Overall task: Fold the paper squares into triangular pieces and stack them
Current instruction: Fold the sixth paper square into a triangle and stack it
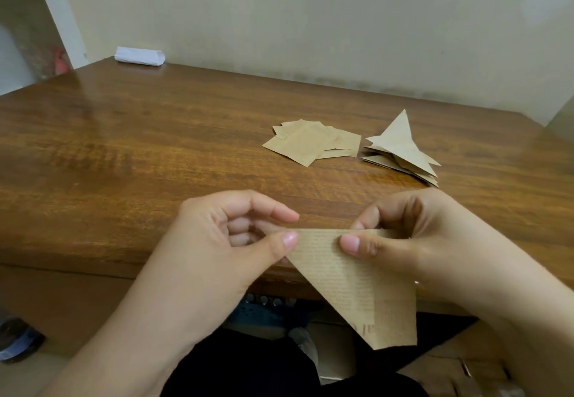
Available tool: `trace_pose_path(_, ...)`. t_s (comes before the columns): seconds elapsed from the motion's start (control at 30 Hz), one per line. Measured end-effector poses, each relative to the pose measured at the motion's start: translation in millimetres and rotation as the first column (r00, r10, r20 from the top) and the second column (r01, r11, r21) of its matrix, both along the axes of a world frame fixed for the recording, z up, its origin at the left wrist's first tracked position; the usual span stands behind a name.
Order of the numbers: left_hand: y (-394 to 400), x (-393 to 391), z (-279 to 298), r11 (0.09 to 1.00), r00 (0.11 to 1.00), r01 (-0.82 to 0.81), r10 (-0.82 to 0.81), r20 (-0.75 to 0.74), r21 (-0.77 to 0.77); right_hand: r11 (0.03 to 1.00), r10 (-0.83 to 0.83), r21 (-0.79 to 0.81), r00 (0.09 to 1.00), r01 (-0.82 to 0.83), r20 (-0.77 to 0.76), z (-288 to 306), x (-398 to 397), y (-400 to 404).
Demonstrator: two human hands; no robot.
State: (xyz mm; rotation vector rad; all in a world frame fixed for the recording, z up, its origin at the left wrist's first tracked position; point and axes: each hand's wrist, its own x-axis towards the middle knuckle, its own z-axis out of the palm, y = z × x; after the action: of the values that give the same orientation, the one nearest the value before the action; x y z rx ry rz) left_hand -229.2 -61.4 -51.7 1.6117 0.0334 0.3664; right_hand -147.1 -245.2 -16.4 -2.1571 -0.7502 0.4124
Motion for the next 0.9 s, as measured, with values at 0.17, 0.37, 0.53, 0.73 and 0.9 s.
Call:
trace_pose_path(0.17, 1, 4, -6, 0.997, 0.997, -0.071, 0.071, 0.024, -0.008, 0.999, -0.005, 0.04, 1.0, 0.006, -0.004, -3, 7, -6)
trace_pose_path(0.37, 1, 3, -12, 0.997, 0.996, -0.07, 0.067, -0.064, -0.042, 1.0, -0.018, 0.003, 1.0, 0.018, -0.008, -7, 14, -9)
trace_pose_path(0.53, -2, 13, -10, 0.928, 0.985, -0.004, 0.069, -0.16, 0.373, 0.966, 0.001, -0.258, 0.999, 0.012, 0.052, 2, 43, 2)
trace_pose_path(0.73, 14, 38, -11, 0.599, 0.993, 0.113, -0.057, -0.099, 0.793, 0.832, 0.183, -0.55, 0.971, -0.067, 0.157, 7, 84, 31)
trace_pose_path(0.9, 29, 58, -19, 0.461, 0.956, 0.28, -0.217, -0.198, 0.842, 0.749, 0.294, -0.649, 0.946, -0.137, 0.139, 6, 92, 48)
